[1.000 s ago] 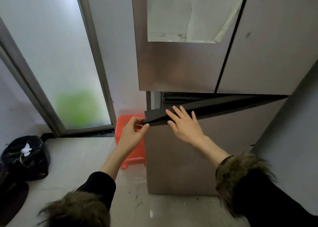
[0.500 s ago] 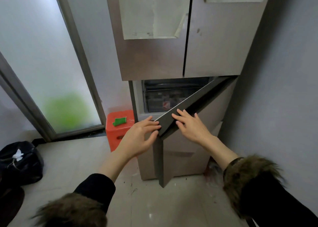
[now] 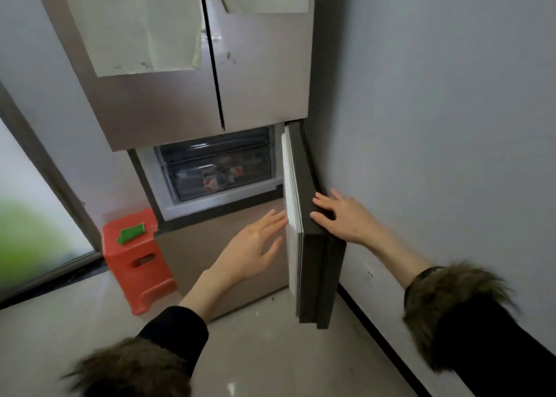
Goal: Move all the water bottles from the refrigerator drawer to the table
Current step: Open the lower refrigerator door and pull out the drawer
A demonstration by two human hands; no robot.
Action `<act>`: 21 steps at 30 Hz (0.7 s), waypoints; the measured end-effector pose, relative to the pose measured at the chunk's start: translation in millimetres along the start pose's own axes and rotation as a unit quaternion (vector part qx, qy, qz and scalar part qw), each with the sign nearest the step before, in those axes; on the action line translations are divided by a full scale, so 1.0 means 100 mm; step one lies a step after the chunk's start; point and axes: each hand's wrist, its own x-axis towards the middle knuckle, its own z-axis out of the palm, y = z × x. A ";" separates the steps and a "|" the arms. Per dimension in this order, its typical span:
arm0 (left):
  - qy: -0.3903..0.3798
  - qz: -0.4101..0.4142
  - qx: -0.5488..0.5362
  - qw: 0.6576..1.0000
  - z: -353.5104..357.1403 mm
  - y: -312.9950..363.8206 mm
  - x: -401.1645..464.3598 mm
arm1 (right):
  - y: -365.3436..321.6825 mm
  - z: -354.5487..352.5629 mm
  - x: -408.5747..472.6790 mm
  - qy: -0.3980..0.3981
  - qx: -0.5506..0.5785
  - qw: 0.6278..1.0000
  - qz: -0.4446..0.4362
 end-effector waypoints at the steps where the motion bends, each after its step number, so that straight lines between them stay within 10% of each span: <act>1: -0.022 -0.004 0.003 1.000 0.05 0.04 0.08 | 0.11 -0.06 -0.05 0.001 -0.009 1.000 0.007; 21: -0.118 0.036 0.101 0.987 1.43 1.27 2.38 | 2.29 -0.71 -0.26 0.079 -0.172 0.980 0.068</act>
